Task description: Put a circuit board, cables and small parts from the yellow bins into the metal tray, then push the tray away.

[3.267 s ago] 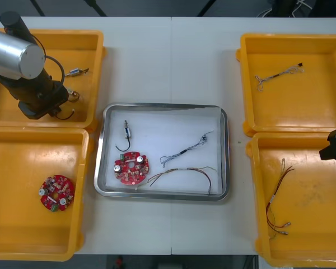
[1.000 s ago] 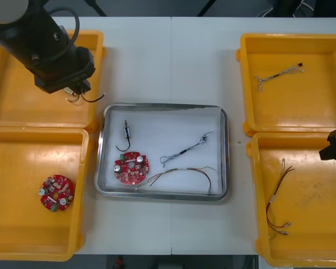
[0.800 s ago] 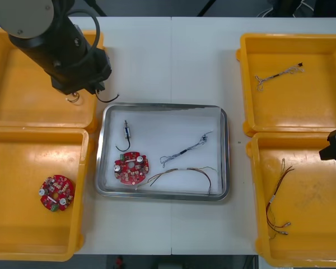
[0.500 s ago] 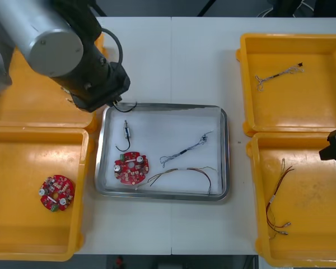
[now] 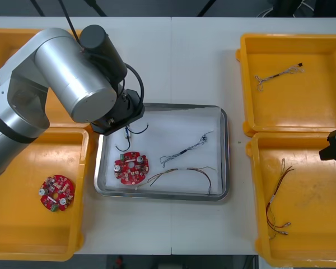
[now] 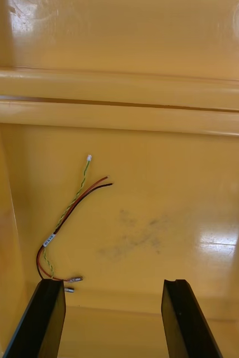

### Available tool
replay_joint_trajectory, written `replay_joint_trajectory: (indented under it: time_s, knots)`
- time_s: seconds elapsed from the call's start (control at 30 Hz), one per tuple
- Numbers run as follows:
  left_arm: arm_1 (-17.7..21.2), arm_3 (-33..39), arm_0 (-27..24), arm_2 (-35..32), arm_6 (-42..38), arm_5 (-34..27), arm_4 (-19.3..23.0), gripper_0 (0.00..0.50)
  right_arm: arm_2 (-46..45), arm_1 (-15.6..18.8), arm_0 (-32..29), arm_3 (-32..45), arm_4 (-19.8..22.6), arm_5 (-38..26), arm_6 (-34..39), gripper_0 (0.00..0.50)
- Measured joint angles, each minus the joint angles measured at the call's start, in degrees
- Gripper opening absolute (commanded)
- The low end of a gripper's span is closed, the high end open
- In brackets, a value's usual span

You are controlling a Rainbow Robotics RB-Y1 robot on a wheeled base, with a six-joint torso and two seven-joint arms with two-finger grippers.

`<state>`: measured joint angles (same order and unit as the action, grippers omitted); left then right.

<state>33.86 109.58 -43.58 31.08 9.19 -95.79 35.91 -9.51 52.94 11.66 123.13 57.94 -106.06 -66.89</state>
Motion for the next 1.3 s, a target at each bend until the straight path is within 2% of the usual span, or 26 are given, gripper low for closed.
replay_joint_trajectory:
  time_s: [0.17, 0.53, 0.7, 0.97, 1.13, 1.23, 1.3]
  knots:
    - [-2.66, -0.14, 0.27, 1.19, 0.0, -0.36, -4.84, 0.0, 0.0, 0.0, 0.0, 0.0, 0.0, 0.0, 0.0, 0.5]
    - [-3.79, -0.4, 3.52, 6.31, 0.0, 2.61, -12.49, 0.0, 0.0, -0.01, -0.01, 0.0, 0.0, 0.0, 0.0, 0.5]
    - [-4.11, -1.99, 3.79, 8.85, 0.0, 3.83, -13.68, 0.0, 0.0, -0.01, -0.01, 0.0, 0.0, 0.0, 0.0, 0.5]
    - [-6.48, -6.9, 3.79, 9.41, 0.0, 7.55, -16.79, 0.0, 0.0, -0.01, -0.01, 0.0, 0.0, 0.0, 0.0, 0.5]
    - [-7.22, -8.96, 3.79, 9.78, 0.0, 9.01, -17.07, 0.003, 0.0, -0.01, -0.01, 0.0, 0.0, 0.0, 0.0, 0.5]
    - [-7.46, -9.11, 3.79, 10.0, 0.0, 9.02, -17.07, 0.022, 0.0, -0.02, -0.01, 0.0, 0.0, 0.0, 0.0, 0.5]
    - [-7.56, -9.11, 3.79, 10.14, 0.0, 9.02, -17.08, 0.067, 0.0, -0.02, -0.01, 0.0, 0.0, 0.0, 0.0, 0.5]
